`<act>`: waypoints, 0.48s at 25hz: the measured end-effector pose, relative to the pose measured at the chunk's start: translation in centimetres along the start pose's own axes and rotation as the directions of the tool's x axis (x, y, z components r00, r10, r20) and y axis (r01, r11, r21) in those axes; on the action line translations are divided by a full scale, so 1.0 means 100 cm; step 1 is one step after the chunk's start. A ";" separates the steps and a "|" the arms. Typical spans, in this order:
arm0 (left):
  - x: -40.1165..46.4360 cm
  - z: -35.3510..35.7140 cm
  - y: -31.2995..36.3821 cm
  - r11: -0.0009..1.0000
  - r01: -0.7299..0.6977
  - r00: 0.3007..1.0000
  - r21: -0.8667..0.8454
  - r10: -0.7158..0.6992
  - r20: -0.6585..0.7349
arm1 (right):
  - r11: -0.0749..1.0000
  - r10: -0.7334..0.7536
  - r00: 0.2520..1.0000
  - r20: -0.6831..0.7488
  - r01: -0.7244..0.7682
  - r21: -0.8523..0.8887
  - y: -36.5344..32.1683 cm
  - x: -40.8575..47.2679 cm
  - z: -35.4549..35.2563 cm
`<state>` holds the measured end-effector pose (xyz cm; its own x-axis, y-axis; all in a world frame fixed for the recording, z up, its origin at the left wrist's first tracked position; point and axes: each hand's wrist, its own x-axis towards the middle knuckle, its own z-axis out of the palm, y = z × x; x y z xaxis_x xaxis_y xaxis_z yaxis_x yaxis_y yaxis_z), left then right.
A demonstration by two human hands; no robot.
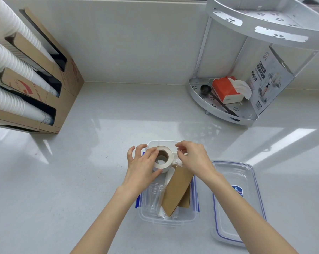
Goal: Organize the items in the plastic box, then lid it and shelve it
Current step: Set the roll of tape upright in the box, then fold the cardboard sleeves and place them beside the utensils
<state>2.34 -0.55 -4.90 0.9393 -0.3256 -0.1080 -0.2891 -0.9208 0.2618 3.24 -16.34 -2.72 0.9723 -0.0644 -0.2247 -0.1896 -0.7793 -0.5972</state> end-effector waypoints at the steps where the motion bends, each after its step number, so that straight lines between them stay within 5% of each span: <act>1: -0.002 -0.002 0.002 1.000 -0.005 1.000 -0.011 0.005 -0.021 | 1.000 0.000 1.000 -0.018 0.001 0.013 0.001 -0.005 -0.004; 4: -0.010 -0.006 0.012 0.995 -0.040 0.998 -0.090 0.035 -0.058 | 0.999 0.009 0.999 -0.044 -0.007 0.032 0.007 -0.018 -0.014; 12: -0.032 0.017 0.047 0.990 -0.089 0.978 -0.109 0.108 0.180 | 0.985 -0.063 0.992 0.110 0.080 -0.153 0.017 -0.039 -0.011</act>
<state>-2.32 -4.17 -5.00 0.8540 -0.4563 -0.2499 -0.3499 -0.8592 0.3733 -0.76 -18.09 -2.02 0.9615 0.0540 -0.2695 -0.0881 -0.8682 -0.4883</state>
